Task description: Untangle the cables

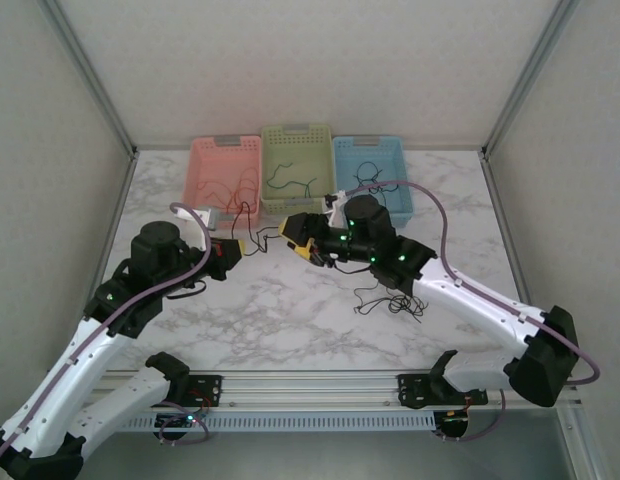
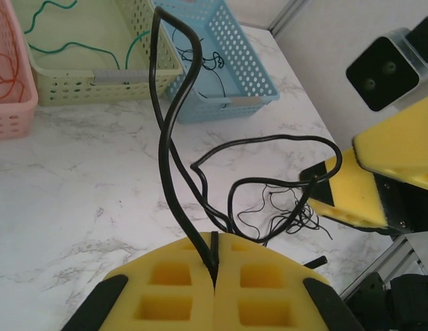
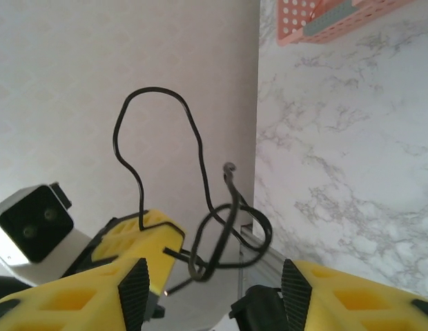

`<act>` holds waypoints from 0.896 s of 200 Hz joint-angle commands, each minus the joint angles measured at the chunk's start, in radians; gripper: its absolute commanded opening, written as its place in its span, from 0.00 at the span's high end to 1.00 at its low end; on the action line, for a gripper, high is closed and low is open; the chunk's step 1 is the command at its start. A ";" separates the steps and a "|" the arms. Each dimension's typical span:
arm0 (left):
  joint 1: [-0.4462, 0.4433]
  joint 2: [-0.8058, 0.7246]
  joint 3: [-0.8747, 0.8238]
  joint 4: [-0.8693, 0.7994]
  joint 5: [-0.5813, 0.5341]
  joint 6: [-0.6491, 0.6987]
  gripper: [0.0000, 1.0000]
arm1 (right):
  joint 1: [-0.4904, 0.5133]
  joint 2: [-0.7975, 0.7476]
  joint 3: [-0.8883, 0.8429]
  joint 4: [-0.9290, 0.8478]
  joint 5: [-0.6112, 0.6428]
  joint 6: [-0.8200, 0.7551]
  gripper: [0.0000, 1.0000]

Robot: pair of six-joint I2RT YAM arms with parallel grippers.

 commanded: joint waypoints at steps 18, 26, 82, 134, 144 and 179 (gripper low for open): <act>-0.011 -0.027 0.000 0.011 -0.029 0.029 1.00 | 0.029 0.069 0.083 0.048 0.025 0.078 0.53; -0.011 -0.027 0.000 0.008 -0.033 0.029 1.00 | 0.033 0.080 0.086 0.059 0.019 0.091 0.60; -0.012 -0.045 0.012 -0.040 -0.063 0.045 1.00 | 0.046 0.050 0.128 -0.126 0.105 -0.055 0.97; -0.012 -0.108 0.085 -0.210 -0.049 0.107 1.00 | -0.073 -0.004 0.199 -0.462 0.057 -0.539 1.00; -0.013 -0.122 0.097 -0.238 -0.047 0.117 1.00 | -0.091 0.001 0.232 -0.557 0.100 -0.666 1.00; -0.012 -0.172 0.116 -0.298 -0.033 0.130 1.00 | -0.102 -0.035 0.231 -0.685 0.363 -1.027 1.00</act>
